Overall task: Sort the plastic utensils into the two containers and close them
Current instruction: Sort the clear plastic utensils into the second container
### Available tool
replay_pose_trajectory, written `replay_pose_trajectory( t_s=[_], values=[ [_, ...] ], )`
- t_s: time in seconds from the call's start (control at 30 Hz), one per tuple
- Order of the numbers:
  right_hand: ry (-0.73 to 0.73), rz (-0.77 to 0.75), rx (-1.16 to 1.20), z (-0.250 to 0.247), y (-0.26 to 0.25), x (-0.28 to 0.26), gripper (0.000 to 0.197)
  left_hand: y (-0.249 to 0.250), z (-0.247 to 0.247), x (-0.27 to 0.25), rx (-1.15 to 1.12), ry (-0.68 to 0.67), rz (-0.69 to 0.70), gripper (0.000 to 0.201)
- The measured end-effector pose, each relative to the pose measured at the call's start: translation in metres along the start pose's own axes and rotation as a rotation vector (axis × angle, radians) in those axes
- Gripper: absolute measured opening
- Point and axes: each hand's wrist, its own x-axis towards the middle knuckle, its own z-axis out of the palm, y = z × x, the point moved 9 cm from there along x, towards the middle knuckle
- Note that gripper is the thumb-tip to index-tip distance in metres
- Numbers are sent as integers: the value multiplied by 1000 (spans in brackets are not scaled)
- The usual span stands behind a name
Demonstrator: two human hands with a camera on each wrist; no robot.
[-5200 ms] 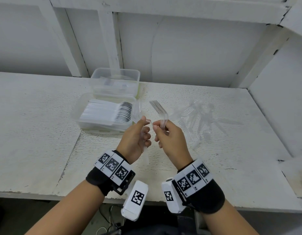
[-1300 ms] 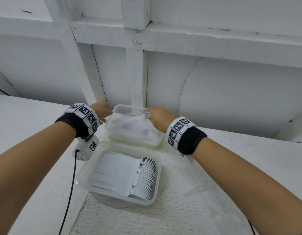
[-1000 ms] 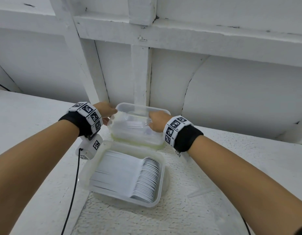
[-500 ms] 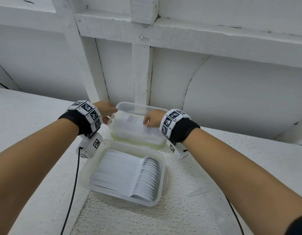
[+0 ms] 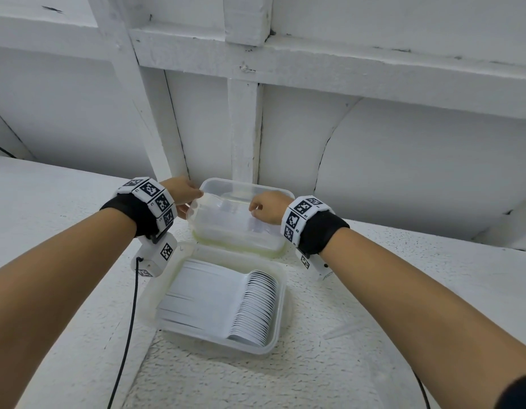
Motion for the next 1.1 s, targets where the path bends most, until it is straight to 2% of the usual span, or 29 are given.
replay_pose_trajectory(
  t_s=[0.07,0.13,0.23,0.33,0.43,0.57,0.67,0.8,0.9,1.1],
  values=[
    [40,-15,23,-9,-2,-7,31,0,-1,-5,57,5,-2,31],
    [85,-44,50,-20,-4,-19,31,9,-8,-12,231,48,34,36],
    [167,-91,63,-38,-5,-49,31,37,-13,-30,336,147,185,34],
    [232,-89,93,-47,4,-90,30,65,-7,-56,306,216,340,35],
    [268,-54,114,-47,19,-137,29,95,12,-89,263,229,481,33],
    [284,24,139,-36,45,-202,29,136,54,-144,180,183,655,29],
    [310,88,168,-19,69,-241,28,160,96,-183,128,94,758,27],
    [341,236,249,12,108,-278,27,174,162,-210,116,-55,779,23],
    [348,345,283,35,132,-303,27,175,217,-213,230,-149,742,27],
    [315,455,314,70,151,-339,28,148,295,-189,497,-258,534,32]
  ],
)
